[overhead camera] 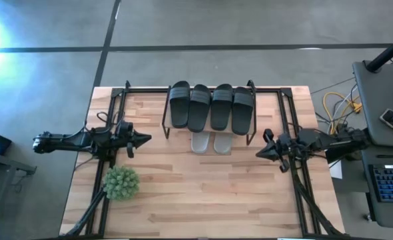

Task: Pick and place slides into the shelf
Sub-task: Return to Home Position

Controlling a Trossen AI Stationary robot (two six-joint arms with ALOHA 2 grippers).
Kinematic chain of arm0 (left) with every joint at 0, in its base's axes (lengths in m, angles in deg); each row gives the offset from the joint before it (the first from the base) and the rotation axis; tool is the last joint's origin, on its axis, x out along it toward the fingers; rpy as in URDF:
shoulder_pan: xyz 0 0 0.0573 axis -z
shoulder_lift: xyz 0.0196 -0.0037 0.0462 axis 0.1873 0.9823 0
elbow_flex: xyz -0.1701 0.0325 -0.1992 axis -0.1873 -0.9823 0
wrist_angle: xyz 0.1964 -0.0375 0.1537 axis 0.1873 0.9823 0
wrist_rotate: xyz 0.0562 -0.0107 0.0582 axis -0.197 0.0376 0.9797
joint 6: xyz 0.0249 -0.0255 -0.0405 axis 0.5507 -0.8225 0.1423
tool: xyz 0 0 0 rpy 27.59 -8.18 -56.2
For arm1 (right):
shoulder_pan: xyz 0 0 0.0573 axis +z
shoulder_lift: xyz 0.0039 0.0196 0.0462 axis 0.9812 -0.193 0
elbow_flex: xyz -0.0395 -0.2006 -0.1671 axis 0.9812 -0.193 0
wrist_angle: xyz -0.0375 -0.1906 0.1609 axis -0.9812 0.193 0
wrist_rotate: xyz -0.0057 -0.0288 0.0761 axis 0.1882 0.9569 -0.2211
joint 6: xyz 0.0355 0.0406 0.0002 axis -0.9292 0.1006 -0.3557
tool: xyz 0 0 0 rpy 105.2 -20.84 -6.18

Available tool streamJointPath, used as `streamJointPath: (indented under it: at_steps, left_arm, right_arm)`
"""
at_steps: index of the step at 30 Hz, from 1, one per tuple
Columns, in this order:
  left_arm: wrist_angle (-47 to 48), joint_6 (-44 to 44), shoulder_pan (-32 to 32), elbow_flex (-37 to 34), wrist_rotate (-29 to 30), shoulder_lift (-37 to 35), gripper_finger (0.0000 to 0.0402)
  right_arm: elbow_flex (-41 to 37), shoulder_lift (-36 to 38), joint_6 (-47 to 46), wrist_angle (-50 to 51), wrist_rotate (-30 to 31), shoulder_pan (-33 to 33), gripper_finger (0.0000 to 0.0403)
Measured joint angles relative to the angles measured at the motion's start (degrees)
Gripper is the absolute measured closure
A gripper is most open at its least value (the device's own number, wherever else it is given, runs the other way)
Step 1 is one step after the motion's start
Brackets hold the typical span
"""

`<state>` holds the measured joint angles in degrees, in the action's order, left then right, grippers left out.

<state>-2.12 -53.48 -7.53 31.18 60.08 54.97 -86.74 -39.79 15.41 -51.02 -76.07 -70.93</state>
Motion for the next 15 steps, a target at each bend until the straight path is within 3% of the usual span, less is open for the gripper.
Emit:
streamJointPath:
  at_steps: [15]
  left_arm:
    - [-0.21,0.02,0.01,0.00,0.01,0.72,0.0389]
  right_arm:
    - [-0.02,-1.24,0.00,0.07,0.02,0.00,0.0394]
